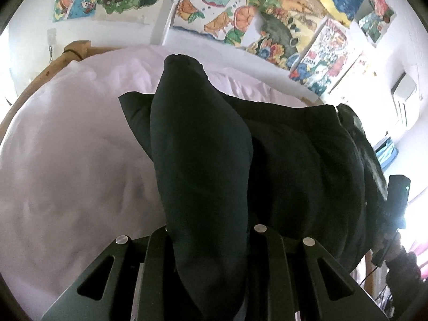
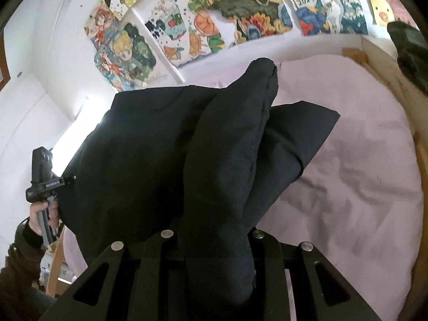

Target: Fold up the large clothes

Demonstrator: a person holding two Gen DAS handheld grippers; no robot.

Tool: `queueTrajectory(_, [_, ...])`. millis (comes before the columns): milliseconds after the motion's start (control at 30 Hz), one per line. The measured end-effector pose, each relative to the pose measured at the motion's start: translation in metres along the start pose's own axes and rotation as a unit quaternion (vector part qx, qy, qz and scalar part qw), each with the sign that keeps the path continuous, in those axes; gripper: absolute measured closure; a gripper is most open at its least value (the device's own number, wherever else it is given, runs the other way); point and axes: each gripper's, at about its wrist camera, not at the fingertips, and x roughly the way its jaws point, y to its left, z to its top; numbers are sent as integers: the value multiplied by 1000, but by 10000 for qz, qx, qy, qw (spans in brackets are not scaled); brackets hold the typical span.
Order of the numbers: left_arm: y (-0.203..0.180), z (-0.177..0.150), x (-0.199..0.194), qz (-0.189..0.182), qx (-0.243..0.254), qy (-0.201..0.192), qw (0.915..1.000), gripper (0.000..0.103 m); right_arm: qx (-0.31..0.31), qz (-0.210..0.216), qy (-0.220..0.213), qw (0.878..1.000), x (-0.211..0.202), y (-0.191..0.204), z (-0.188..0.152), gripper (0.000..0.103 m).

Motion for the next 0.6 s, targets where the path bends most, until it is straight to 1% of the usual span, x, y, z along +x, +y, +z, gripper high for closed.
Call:
queueTrajectory(33, [3,-2,4,11,-31,66,10000,85,64,-25,62,10000,4,-5,-4,81])
queueTrajectory(100, [13,-11,19,-22,-344,237,9991,85,134,-168,246,9995,17,-12,-10,81])
queueTrajectory(167, [23,-17,26,-53,-547,254,9982,85,193,-312,363,9987,26,-18,-15,79])
queueTrajectory(267, [37,-18,34,6,-700,318,9970,78,250,-479,402,9977,29,-22,-15,74])
queueTrajectory(300, [42,-18,37,77,-731,431,9964,71,218,-585,441,9971,30,-22,-14,71])
queueTrajectory(333, [45,-18,39,153,-747,524,9957,61,197,-699,495,9961,30,-21,-14,67])
queueTrajectory(367, [48,-18,43,284,-766,670,9944,55,209,-825,564,9948,31,-20,-14,64])
queueTrajectory(400, [50,-20,46,460,-782,820,9925,44,245,-935,615,9934,31,-20,-13,61])
queueTrajectory(433, [51,-21,47,563,-789,867,9915,37,255,-994,640,9927,31,-19,-13,60])
queueTrajectory(467, [51,-23,47,691,-796,862,9907,35,222,-1114,663,9913,30,-16,-13,60])
queueTrajectory(567, [46,-26,42,995,-680,775,9897,27,112,-1403,698,9876,29,-8,-15,54])
queueTrajectory(600, [41,-28,39,1142,-586,750,9889,24,98,-1505,686,9862,30,-6,-17,50])
